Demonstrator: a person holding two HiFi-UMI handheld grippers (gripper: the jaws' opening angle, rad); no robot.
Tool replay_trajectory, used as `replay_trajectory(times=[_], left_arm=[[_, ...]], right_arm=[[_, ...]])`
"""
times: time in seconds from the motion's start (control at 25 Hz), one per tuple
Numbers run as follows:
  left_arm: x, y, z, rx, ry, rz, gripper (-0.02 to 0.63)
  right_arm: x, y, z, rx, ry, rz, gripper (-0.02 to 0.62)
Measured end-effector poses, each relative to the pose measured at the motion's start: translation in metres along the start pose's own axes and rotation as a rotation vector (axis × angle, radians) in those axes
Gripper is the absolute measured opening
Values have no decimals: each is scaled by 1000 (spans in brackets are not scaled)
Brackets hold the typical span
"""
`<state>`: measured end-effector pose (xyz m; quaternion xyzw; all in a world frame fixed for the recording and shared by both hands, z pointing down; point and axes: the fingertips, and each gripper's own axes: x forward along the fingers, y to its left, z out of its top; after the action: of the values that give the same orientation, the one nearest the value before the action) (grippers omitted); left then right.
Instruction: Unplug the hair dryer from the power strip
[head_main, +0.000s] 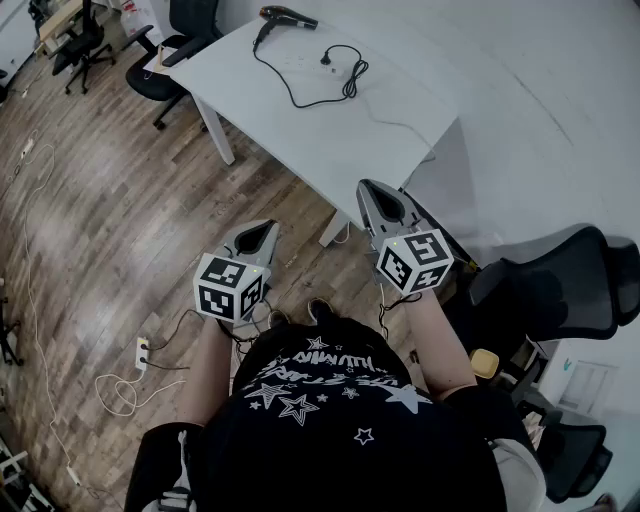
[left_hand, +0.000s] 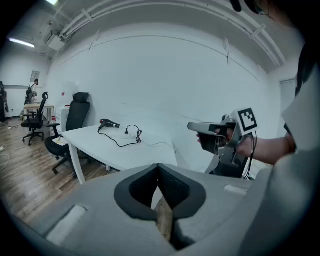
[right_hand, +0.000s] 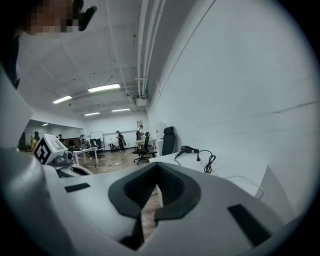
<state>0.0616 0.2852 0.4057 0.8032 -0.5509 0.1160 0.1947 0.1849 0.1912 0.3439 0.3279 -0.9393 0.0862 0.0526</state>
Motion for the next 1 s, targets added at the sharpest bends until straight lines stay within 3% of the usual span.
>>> replay_trajectory(times=[0.44,0.76,1.0], left_arm=[[-22,25,-14,-31,3,11,8],[-49,48,-33,-63,11,32,8],[-64,69,-40,-56,-1,45,8]], right_arm=[[12,23,-13,0,36,-15,9],[23,73,-18,-73,34,73,9],[25,77,-29,-27,31,-1,9]])
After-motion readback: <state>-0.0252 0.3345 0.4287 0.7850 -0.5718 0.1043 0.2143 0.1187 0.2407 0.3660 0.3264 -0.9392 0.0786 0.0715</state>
